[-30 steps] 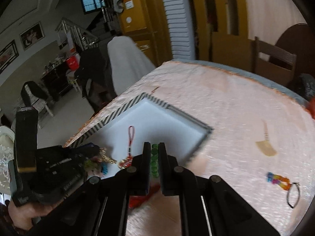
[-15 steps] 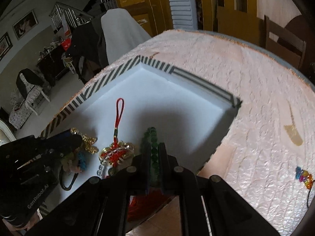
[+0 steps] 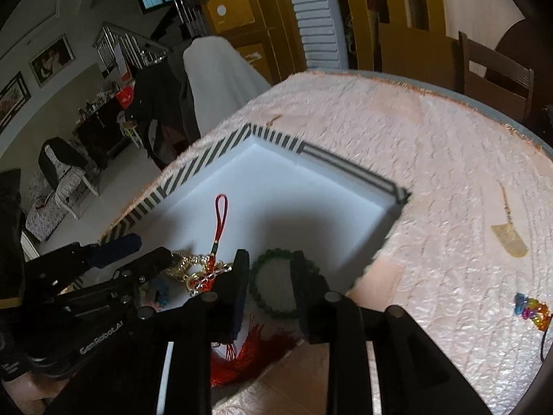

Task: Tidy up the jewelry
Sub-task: 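Open the left tool over the tray to drop the gold watch while the right tool drops the green bracelet, then move the right tool to the black hair tie while the left tool moves to the rainbow link bracelet, then grasp the black hair tie with the right tool while the left tool grasps the rainbow link bracelet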

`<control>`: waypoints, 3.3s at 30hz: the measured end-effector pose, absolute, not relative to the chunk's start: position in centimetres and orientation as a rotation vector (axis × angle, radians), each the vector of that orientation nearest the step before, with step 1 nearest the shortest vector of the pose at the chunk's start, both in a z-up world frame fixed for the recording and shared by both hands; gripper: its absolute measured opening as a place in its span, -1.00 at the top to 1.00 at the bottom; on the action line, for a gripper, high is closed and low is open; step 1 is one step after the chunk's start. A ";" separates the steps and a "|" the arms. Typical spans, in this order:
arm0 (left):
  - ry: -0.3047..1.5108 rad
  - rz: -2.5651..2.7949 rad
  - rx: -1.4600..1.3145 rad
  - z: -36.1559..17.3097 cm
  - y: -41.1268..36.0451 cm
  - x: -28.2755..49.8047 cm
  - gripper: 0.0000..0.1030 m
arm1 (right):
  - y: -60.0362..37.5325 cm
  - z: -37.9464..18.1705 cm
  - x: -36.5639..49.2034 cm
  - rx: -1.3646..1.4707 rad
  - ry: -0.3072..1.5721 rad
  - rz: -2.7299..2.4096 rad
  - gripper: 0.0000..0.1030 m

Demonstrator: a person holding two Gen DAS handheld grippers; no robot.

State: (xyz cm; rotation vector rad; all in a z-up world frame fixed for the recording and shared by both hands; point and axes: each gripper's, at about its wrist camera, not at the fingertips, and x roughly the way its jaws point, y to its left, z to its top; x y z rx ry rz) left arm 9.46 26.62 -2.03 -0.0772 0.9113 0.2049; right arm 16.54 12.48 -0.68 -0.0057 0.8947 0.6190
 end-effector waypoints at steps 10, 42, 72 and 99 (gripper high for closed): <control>0.909 0.164 -0.085 -1.0 23.2 7.5 -0.21 | 5.8 1.5 13.2 -0.037 0.871 0.525 0.36; 0.875 -0.062 0.079 1.0 4.3 5.4 -0.21 | -25.0 0.7 5.5 0.140 0.879 0.088 0.08; 0.912 -0.225 0.085 -5.8 -0.8 8.0 -0.52 | -20.2 -6.0 17.0 -0.133 0.965 0.091 0.92; 0.885 -0.683 0.293 -3.3 -5.7 15.2 0.40 | -24.8 -5.6 9.6 0.048 1.062 0.116 0.93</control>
